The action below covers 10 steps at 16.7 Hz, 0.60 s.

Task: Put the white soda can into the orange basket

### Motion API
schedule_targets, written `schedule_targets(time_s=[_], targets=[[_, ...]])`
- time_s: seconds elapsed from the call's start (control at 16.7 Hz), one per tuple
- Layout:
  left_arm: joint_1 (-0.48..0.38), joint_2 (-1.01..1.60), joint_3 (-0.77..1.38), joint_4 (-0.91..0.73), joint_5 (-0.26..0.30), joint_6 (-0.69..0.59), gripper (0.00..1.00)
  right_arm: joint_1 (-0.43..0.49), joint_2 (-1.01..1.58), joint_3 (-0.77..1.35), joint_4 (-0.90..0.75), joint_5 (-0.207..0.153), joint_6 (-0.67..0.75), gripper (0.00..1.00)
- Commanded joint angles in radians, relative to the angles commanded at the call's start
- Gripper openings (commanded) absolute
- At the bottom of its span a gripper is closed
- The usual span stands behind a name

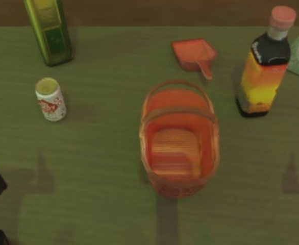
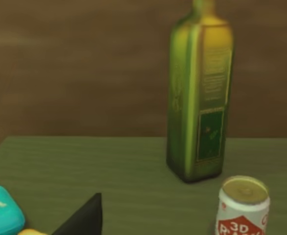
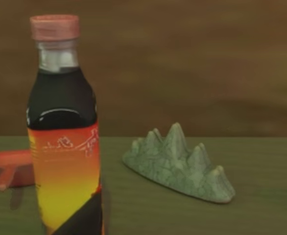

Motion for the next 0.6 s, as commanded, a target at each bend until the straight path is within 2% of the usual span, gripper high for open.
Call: schedule_targets(time_s=[0.3, 0.6], targets=[[-0.013, 0.059, 0.049, -0.043, 0.008, 0.018, 1.00, 0.000, 0.000, 0.000, 0.000, 0.000, 0.000, 1.00], [-0.053, 0.350, 0.278, -0.246, 0.028, 0.101, 1.00, 0.000, 0.000, 0.000, 0.000, 0.000, 0.000, 1.00]])
